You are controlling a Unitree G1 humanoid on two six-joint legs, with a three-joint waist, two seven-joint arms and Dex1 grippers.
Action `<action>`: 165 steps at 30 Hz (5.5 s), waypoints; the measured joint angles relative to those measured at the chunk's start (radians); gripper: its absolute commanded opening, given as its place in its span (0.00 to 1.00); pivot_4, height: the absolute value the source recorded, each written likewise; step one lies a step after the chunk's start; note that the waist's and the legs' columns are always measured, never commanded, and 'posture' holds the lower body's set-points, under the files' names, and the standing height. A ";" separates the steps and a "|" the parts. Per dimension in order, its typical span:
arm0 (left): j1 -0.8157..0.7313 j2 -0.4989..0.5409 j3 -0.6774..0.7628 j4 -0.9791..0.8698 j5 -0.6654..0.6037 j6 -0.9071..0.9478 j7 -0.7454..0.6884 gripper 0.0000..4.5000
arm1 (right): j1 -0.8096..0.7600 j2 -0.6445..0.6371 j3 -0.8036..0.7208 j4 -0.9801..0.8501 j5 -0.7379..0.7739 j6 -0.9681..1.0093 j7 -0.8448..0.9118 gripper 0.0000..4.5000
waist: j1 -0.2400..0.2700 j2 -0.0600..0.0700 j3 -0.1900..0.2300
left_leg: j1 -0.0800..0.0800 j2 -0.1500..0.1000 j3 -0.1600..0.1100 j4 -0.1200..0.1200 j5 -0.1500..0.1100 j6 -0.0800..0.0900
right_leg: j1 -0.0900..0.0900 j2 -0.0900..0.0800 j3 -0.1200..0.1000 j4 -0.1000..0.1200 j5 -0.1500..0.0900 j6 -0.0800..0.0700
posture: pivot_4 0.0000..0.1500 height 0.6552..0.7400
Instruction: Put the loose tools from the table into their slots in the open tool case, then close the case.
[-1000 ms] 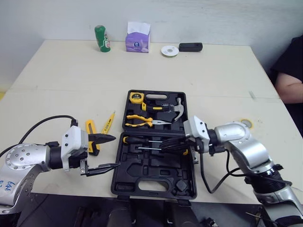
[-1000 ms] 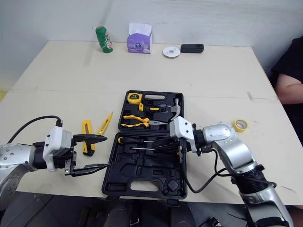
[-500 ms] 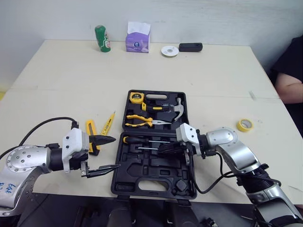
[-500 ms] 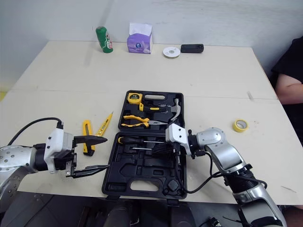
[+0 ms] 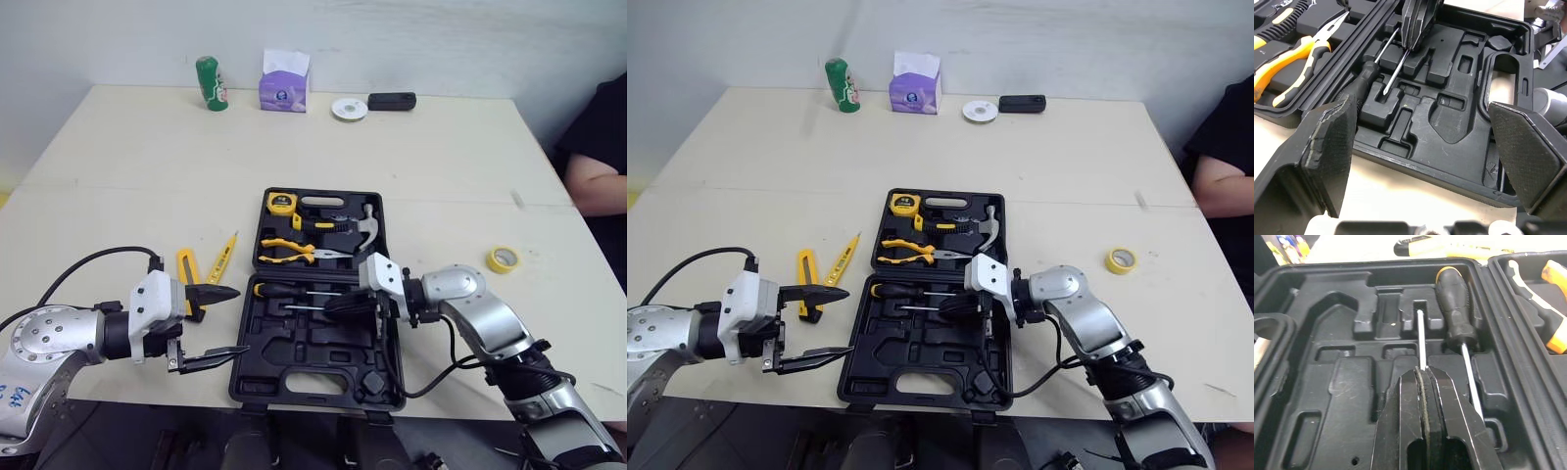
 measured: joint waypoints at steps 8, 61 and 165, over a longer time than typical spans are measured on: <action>0.017 0.001 0.014 -0.001 0.003 0.001 0.007 1.00 | -0.016 -0.007 0.023 -0.013 -0.016 0.038 -0.006 0.01 | 0.000 -0.001 -0.001 | 0.011 0.000 0.000 -0.003 -0.005 -0.005 | 0.011 -0.001 -0.001 -0.003 -0.001 -0.002 | 1.00 1.00; 0.206 -0.119 0.654 0.890 0.187 -0.452 0.415 1.00 | 0.432 -0.451 -0.969 0.994 0.072 -0.828 -0.152 1.00 | -0.014 0.006 0.005 | 0.011 -0.001 0.001 -0.011 -0.014 0.001 | 0.014 -0.005 -0.008 -0.018 0.000 -0.001 | 1.00 1.00; -0.581 -0.521 -0.095 0.079 0.282 1.101 1.006 0.12 | 0.185 -0.162 -0.517 0.009 0.285 -0.274 0.050 1.00 | 0.033 0.004 0.006 | 0.009 0.000 -0.004 -0.001 -0.002 -0.004 | 0.013 0.004 -0.002 -0.009 0.001 0.002 | 1.00 1.00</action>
